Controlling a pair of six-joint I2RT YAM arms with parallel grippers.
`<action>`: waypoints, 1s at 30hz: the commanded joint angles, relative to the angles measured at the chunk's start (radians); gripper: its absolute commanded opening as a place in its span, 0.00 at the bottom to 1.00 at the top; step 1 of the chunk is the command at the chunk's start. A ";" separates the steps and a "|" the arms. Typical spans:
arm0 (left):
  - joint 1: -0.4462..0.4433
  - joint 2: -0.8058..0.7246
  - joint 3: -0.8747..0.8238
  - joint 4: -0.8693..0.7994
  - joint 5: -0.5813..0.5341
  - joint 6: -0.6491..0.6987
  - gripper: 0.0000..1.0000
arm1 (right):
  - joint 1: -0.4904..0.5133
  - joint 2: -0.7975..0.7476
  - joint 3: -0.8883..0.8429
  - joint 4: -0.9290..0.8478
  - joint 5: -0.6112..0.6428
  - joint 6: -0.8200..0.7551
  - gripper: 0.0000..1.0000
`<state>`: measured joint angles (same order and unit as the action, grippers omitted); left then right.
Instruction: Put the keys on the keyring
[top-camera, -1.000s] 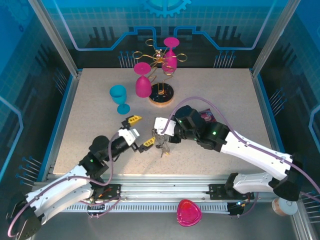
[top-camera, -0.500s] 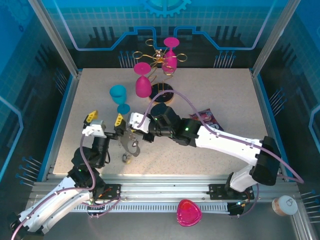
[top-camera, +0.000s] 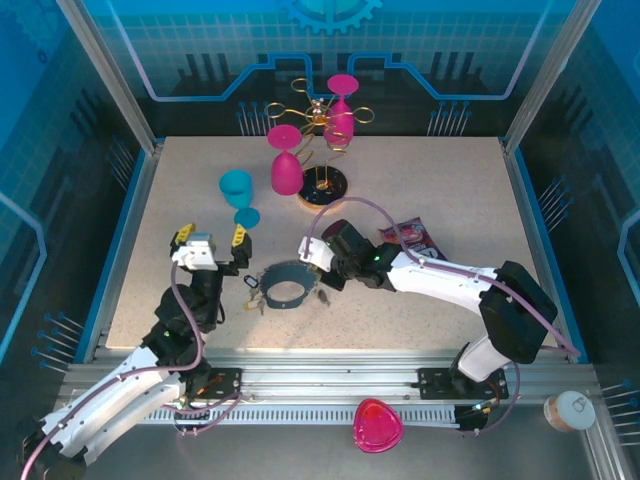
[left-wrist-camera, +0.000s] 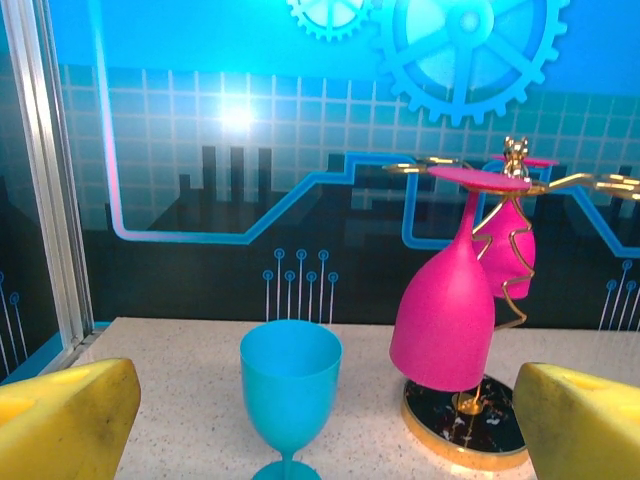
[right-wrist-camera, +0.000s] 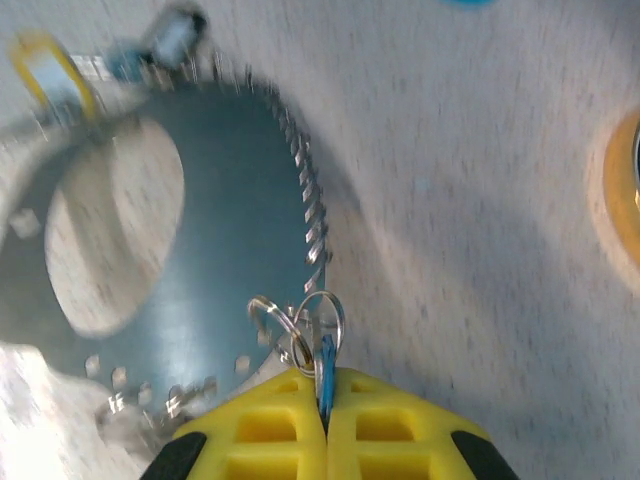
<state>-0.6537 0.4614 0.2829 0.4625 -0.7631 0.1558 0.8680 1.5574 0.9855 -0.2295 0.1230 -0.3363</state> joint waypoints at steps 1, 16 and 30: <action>0.018 0.024 -0.009 0.005 0.002 -0.018 0.96 | -0.027 -0.023 -0.038 -0.079 0.115 -0.087 0.00; 0.148 0.103 0.009 -0.156 0.105 -0.111 0.98 | -0.088 -0.068 -0.142 -0.221 0.389 -0.176 0.45; 0.599 0.466 0.010 -0.037 0.430 -0.250 0.99 | -0.787 -0.588 -0.518 0.338 -0.102 0.359 0.68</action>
<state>-0.0898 0.8913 0.3115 0.3355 -0.4328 -0.0559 0.1295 0.9283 0.5457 -0.0521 0.0971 -0.0978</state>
